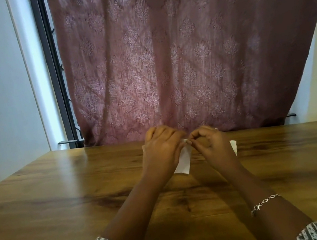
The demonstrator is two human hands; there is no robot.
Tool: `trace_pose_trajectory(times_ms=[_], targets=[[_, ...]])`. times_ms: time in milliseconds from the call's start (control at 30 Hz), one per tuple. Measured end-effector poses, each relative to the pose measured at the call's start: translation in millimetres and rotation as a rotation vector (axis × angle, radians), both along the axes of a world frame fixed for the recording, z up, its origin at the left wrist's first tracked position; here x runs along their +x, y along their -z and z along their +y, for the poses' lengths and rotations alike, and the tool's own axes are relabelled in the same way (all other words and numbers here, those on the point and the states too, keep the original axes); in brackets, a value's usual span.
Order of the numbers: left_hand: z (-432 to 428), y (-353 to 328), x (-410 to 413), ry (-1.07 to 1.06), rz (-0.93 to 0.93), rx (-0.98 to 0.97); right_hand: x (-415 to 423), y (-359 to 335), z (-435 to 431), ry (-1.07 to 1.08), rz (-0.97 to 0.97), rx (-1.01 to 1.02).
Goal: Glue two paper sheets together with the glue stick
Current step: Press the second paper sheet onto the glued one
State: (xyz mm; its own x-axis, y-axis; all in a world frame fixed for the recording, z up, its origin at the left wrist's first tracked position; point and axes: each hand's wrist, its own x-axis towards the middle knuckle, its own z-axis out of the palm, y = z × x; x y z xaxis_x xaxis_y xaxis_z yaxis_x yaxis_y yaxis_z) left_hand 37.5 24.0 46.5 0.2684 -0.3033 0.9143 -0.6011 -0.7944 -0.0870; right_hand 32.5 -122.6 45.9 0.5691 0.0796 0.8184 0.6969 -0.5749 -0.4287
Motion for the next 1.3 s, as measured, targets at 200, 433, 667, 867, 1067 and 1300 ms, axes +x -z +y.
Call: trace_pose_trajectory(times_ms=[200,433,667,867,1067,1300], targets=[[2.7,-1.0,-1.1,0.005,0.075,-0.027,-1.3,-0.8,3.2,-0.009,-0.035,-0.032],[4.1,-3.6,-2.9,0.144,0.172,-0.162,-0.6,-0.5,2.4,-0.126,0.042,0.057],[3.9,-3.7,-3.3,0.218,0.207,-0.23,-4.5,-0.5,5.4,-0.159,0.102,0.056],[9.3,-6.3,-2.8,0.288,0.198,-0.395,-4.4,-0.9,3.3,-0.138,0.202,0.081],[16.5,-8.1,1.6,0.35,0.205,-0.528,-2.1,0.1,1.8,-0.134,0.249,0.073],[23.6,-10.3,3.3,0.399,0.24,-0.764,0.2,1.9,-2.9,-0.122,0.257,0.064]])
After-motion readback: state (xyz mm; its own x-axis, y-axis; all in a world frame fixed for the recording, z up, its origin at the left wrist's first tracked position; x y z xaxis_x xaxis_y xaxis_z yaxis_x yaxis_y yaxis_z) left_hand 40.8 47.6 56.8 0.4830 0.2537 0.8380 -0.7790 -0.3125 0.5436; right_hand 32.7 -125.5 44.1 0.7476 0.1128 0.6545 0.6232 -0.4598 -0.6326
